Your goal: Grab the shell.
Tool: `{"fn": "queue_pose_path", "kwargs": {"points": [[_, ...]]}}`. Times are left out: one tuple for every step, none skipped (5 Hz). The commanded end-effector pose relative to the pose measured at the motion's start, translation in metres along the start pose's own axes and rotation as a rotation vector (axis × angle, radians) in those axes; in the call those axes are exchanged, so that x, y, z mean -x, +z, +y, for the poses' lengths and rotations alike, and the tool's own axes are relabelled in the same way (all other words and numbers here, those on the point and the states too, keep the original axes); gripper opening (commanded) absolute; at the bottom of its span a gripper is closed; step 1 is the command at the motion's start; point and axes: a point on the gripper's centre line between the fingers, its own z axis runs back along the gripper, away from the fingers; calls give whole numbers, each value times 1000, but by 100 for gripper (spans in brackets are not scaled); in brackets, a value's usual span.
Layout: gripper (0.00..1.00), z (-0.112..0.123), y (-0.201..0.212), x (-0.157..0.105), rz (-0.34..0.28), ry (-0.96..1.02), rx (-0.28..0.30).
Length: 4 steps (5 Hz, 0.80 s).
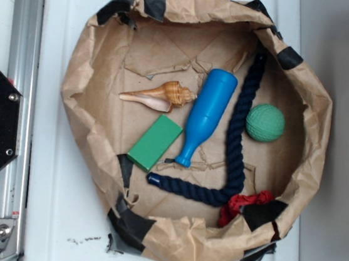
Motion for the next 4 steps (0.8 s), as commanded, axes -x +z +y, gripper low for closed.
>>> {"fn": "queue_pose_path", "kwargs": {"points": [[100,0,0,0,0,0,0],[100,10,-38,-25,-72,75,-49],[100,18,-48,-34,-23,150,-76],[100,12,-60,-58,-37,112,-88]]}}
